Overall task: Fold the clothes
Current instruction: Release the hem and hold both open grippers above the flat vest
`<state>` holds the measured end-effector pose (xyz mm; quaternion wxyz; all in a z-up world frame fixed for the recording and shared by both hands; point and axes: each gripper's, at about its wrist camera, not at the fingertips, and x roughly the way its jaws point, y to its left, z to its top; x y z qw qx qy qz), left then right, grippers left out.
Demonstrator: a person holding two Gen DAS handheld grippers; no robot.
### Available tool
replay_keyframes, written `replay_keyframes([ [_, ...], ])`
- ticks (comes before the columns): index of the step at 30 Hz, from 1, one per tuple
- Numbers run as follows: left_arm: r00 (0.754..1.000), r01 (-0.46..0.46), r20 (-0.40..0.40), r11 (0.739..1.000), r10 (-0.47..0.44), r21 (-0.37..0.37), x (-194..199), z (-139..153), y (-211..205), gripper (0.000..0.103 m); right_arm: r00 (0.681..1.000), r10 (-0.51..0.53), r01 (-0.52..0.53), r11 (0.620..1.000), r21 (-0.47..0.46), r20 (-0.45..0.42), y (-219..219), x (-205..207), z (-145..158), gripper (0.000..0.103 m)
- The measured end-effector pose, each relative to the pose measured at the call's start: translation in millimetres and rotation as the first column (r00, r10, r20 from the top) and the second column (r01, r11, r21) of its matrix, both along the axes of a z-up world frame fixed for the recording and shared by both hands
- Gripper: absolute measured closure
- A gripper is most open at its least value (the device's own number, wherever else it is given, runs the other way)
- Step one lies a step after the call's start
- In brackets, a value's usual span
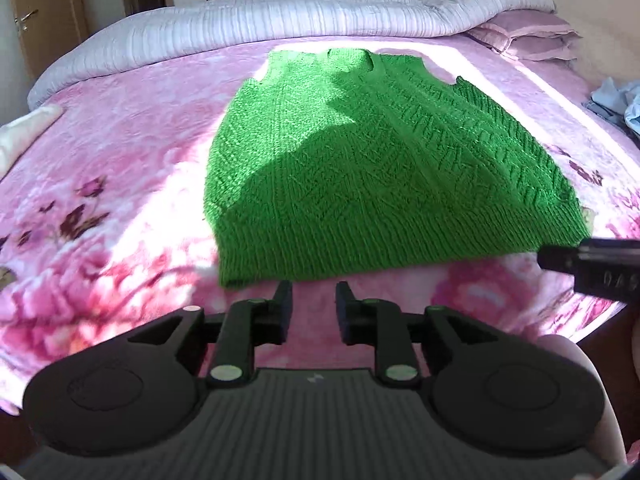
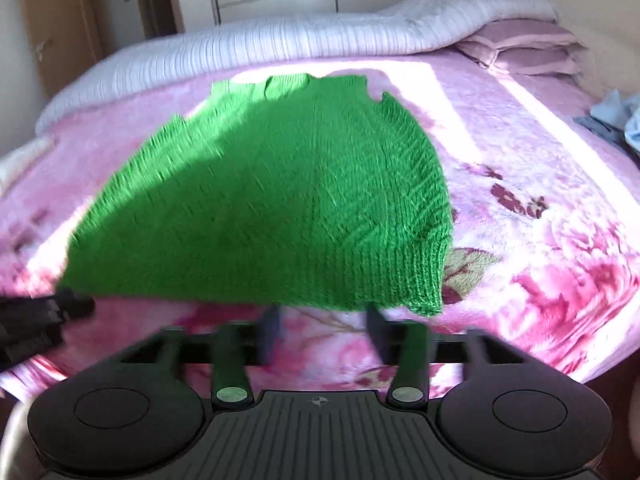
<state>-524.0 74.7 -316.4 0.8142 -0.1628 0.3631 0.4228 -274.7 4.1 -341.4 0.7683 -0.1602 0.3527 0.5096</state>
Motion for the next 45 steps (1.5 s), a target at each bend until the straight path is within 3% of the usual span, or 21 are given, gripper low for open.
replay_keyframes([
  [5,1.0,-0.02,0.003,0.999,0.02,0.033,-8,12,-15,0.075,1.0,0.002,-0.002,1.0,0.012,0.011,0,-15,19,0.04],
  [25,1.0,0.009,0.012,0.997,-0.01,0.072,-22,29,-53,0.071,1.0,-0.004,0.004,1.0,0.01,0.021,-42,-43,29,0.039],
  [45,0.999,-0.008,0.052,0.996,0.003,0.087,-36,38,-69,0.068,0.994,0.032,-0.038,0.998,0.058,0.102,-58,-67,47,0.038],
])
